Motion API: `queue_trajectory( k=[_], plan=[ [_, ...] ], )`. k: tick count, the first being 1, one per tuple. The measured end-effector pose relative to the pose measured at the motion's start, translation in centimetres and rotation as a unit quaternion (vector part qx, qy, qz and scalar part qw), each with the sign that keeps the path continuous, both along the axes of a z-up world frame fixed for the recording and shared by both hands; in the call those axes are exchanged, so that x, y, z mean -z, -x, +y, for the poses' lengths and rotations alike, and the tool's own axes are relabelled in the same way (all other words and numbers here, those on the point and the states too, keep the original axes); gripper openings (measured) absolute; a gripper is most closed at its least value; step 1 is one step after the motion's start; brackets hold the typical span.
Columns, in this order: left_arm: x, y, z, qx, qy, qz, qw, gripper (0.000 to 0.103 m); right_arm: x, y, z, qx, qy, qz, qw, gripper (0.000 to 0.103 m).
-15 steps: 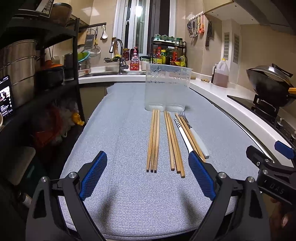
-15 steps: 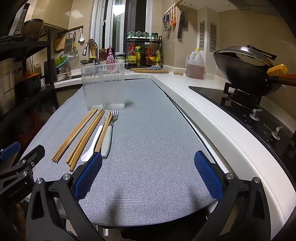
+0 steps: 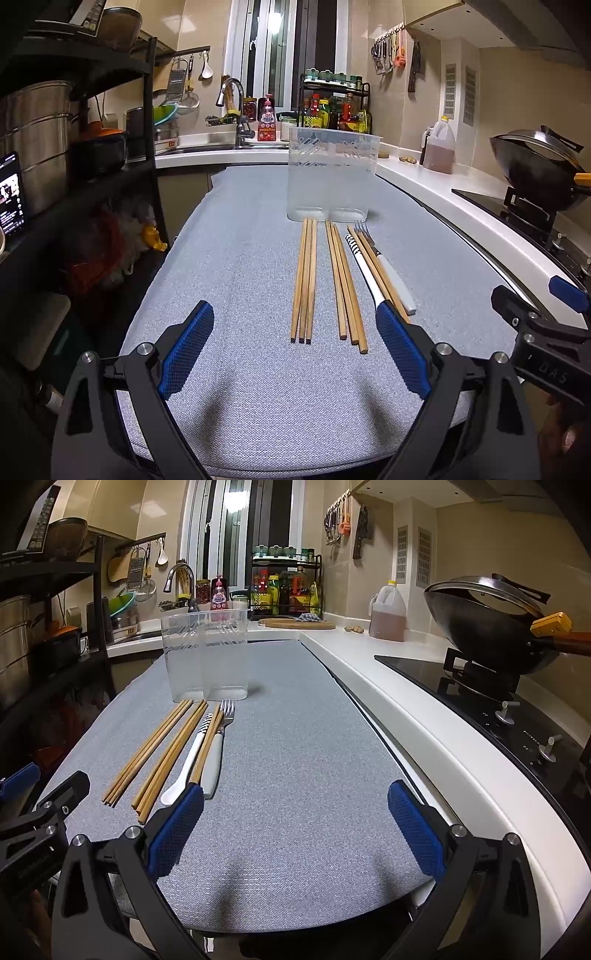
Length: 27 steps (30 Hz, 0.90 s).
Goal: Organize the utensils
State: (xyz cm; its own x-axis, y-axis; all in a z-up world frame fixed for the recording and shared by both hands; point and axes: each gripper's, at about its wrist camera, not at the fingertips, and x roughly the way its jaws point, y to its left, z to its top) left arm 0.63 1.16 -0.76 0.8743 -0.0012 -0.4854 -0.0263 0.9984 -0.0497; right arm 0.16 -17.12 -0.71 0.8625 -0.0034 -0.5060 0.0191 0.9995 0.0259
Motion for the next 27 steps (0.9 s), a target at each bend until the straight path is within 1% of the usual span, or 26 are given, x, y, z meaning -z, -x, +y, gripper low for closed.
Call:
queue_trajectory(
  k=[27],
  plan=[
    [-0.23,-0.16,-0.24,0.002,0.002,-0.001,1.0000,0.087,-0.47,0.26,0.00,0.002,0.003,-0.006,1.000,0.097]
  ],
)
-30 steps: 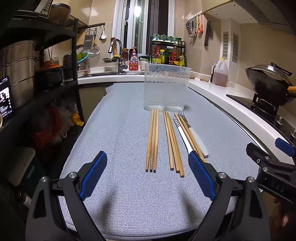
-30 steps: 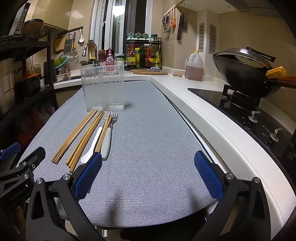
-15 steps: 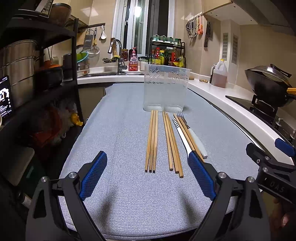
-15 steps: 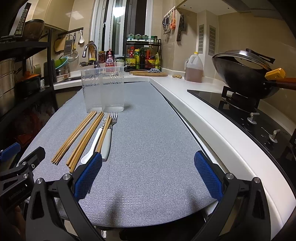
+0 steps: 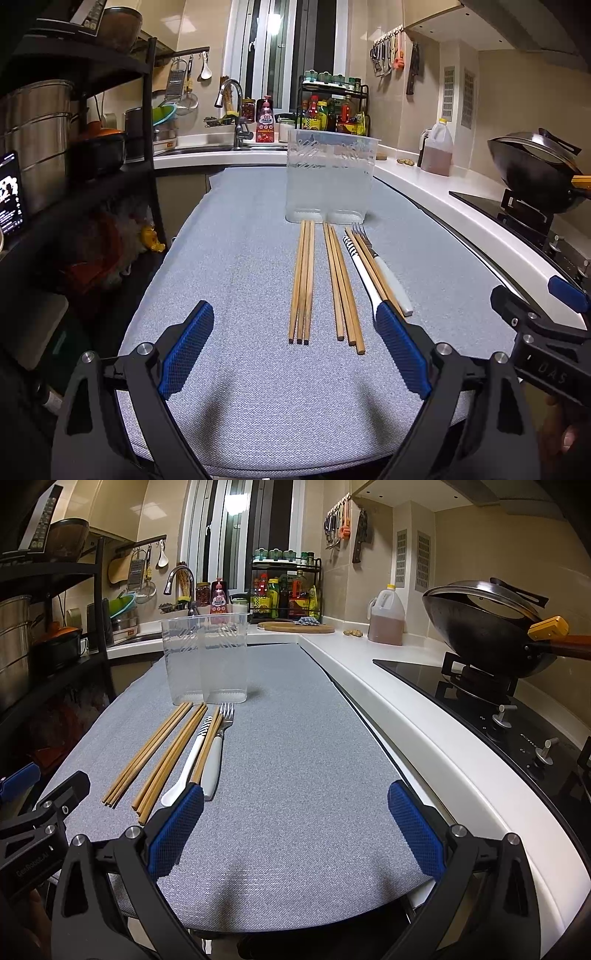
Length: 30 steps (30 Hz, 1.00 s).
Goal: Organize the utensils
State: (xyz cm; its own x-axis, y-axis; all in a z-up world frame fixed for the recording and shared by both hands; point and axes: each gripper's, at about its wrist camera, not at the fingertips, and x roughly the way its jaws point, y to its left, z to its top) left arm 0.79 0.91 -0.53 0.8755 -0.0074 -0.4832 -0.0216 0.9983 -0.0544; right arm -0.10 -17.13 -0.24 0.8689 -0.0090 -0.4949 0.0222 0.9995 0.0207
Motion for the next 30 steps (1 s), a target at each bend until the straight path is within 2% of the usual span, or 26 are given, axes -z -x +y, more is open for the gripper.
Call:
queue_trajectory(
  k=[15,20,22,26,27,29,30],
  plan=[
    [0.0,0.3,-0.1,0.010,0.005,-0.007,0.9999,0.085,-0.2,0.2,-0.1,0.003,0.002,-0.003,1.000,0.097],
    [0.2,0.3,-0.2,0.016,0.007,-0.002,0.9998,0.079,-0.1,0.2,-0.2,0.006,0.001,-0.005,1.000,0.082],
    [0.2,0.3,-0.1,0.016,0.005,-0.003,0.9999,0.073,0.1,-0.1,-0.2,0.003,-0.006,-0.004,1.000,0.077],
    [0.3,0.1,0.4,0.014,0.011,0.000,0.9998,0.058,0.5,-1.1,-0.1,-0.011,-0.030,0.006,0.999,0.058],
    [0.4,0.0,0.5,0.014,0.013,0.003,0.9998,0.051,0.7,-1.8,0.1,-0.025,-0.042,0.016,0.999,0.055],
    [0.8,-0.6,0.7,0.013,0.013,0.020,0.9996,0.039,1.2,-3.4,0.4,-0.046,-0.069,0.044,0.996,0.042],
    [1.0,-0.8,0.8,0.014,0.016,0.027,0.9994,0.030,1.4,-4.1,0.6,-0.050,-0.077,0.054,0.994,0.039]
  ],
)
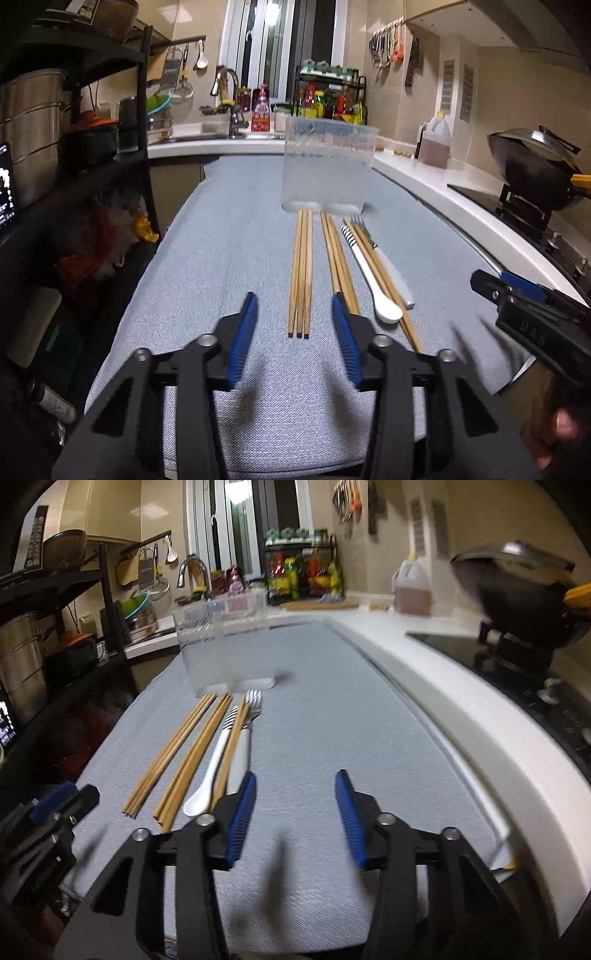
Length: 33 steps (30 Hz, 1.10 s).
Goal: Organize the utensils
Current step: 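Close the right tool on the white-handled fork while the left tool grasps a wooden chopstick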
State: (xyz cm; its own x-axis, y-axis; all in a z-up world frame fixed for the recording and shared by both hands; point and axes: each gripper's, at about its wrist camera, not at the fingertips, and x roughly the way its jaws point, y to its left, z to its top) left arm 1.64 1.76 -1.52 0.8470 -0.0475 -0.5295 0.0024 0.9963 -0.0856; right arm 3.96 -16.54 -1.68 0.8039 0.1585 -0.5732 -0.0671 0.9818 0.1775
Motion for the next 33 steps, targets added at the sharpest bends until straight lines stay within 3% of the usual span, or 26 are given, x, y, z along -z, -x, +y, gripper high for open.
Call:
queue_trajectory(
  k=[3,6,12,15,19,27,30,33],
  plan=[
    [0.5,-0.6,0.5,-0.003,0.007,0.015,0.9999,0.021,0.9,-2.3,1.0,-0.025,-0.018,0.026,0.999,0.035],
    [0.9,-1.2,0.8,-0.005,0.012,0.022,0.9997,0.021,1.8,-4.3,1.7,-0.051,-0.041,0.048,0.997,0.035],
    [2.1,-2.9,1.4,0.003,0.030,0.048,0.9984,0.021,3.3,-6.8,3.3,-0.070,-0.030,0.084,0.994,0.038],
    [2.5,-3.5,1.7,0.002,0.039,0.054,0.9978,0.020,3.6,-6.8,3.6,-0.079,-0.032,0.085,0.993,0.040],
    [3.3,-4.2,1.8,0.009,0.045,0.077,0.9960,0.009,3.7,-6.7,3.8,-0.085,-0.024,0.085,0.992,0.040],
    [3.4,-4.6,1.3,0.019,0.040,0.080,0.9958,0.009,3.6,-7.0,4.2,-0.092,-0.003,0.083,0.992,0.039],
    [3.5,-4.7,0.9,0.022,0.021,0.078,0.9965,0.009,3.5,-6.9,4.2,-0.090,0.001,0.081,0.993,0.021],
    [3.5,-4.6,0.3,0.024,-0.005,0.073,0.9970,0.009,3.7,-6.5,3.4,-0.085,-0.005,0.079,0.993,0.017]
  ],
)
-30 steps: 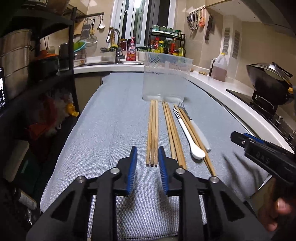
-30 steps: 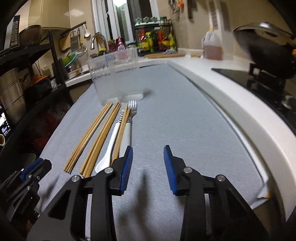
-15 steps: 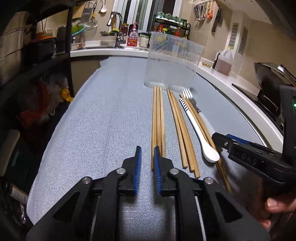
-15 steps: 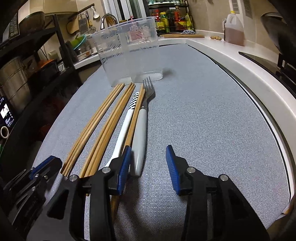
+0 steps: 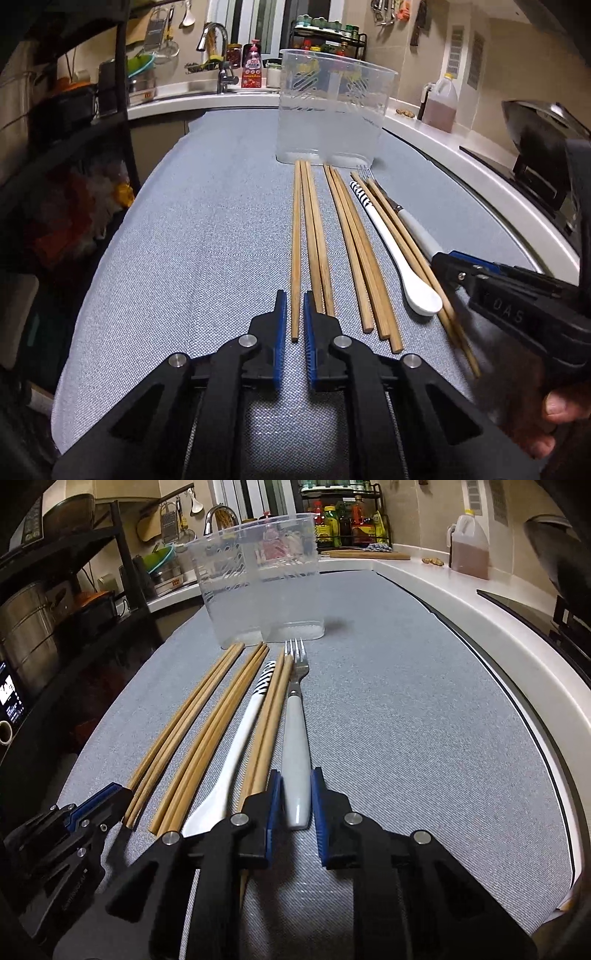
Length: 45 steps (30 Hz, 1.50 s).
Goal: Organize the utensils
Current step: 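Close the right tool on the white-handled fork while the left tool grasps a wooden chopstick, then lift the fork with the right tool while the left tool lifts its chopstick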
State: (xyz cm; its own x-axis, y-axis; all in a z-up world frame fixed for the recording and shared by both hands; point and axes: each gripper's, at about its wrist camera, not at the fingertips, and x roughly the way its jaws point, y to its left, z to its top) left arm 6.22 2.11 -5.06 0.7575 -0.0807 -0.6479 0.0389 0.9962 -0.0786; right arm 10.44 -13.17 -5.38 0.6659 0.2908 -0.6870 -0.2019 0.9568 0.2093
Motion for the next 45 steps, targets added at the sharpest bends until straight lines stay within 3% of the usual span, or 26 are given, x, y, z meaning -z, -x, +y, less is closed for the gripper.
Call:
queue_trajectory(
  k=[3,11,14,27,35,45],
  plan=[
    [0.0,0.1,-0.2,0.003,-0.018,-0.005,0.9998,0.005,0.1,0.8,-0.8,0.008,0.010,-0.008,1.000,0.017],
    [-0.2,1.6,0.5,-0.006,-0.001,-0.010,0.9999,0.005,0.3,4.6,-4.4,0.055,0.027,-0.029,0.998,0.017],
    [-0.1,2.0,0.0,0.002,-0.016,-0.019,0.9997,0.005,0.7,5.2,-5.4,0.061,0.021,-0.040,0.997,0.018],
    [0.1,1.5,0.0,-0.010,-0.023,-0.037,0.9990,0.006,0.8,5.6,-4.8,0.049,0.035,-0.056,0.997,0.019],
    [0.1,1.9,0.7,-0.020,0.004,-0.037,0.9991,0.005,0.7,5.4,-5.1,0.052,0.031,-0.052,0.997,0.018],
    [0.3,1.7,0.2,-0.022,-0.010,-0.043,0.9988,0.007,0.8,5.6,-5.1,0.053,0.031,-0.060,0.996,0.018]
  ],
)
